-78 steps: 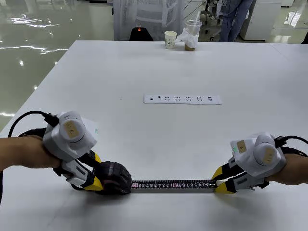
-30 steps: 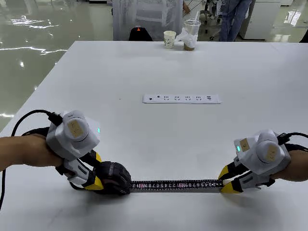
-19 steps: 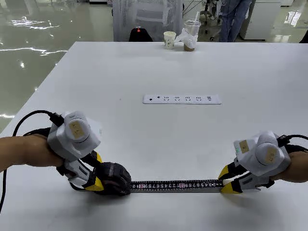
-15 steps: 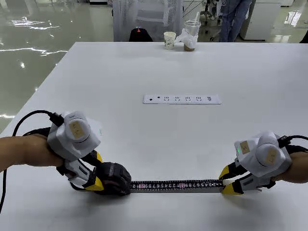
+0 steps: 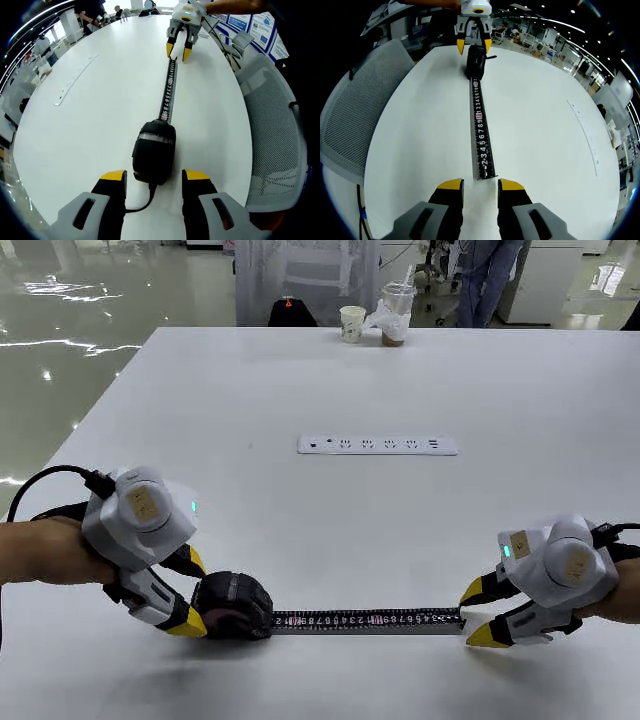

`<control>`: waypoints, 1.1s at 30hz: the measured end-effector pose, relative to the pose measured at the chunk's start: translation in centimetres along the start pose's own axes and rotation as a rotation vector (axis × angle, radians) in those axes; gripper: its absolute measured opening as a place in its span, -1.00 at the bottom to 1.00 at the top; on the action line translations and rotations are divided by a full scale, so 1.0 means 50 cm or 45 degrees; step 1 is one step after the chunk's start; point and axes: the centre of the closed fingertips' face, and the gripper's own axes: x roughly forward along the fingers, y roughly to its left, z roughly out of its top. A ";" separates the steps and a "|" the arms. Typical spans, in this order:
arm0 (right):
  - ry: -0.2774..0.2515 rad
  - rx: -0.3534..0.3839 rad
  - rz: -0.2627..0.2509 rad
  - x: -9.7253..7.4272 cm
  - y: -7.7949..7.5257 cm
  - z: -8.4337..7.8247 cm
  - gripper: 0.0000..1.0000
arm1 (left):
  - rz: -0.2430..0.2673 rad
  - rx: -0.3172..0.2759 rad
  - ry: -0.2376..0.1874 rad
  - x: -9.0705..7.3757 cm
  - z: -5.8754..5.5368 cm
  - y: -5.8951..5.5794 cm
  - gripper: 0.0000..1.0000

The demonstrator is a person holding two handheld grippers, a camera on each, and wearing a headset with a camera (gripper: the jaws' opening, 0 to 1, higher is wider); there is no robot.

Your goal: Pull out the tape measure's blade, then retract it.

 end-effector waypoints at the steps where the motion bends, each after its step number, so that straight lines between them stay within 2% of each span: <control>1: -0.001 0.006 -0.006 -0.002 0.001 0.000 -0.50 | -0.001 -0.010 -0.005 -0.002 -0.001 -0.003 -0.19; 11: -0.025 0.052 -0.025 -0.018 0.010 0.005 -0.33 | 0.035 -0.083 -0.050 -0.014 -0.010 -0.012 -0.04; 20: -0.044 0.075 -0.045 -0.031 0.028 0.009 -0.17 | 0.035 -0.147 -0.085 -0.026 -0.012 -0.041 0.10; 33: -0.085 0.147 -0.089 -0.043 0.055 0.018 0.06 | 0.078 -0.241 -0.161 -0.036 -0.010 -0.069 0.29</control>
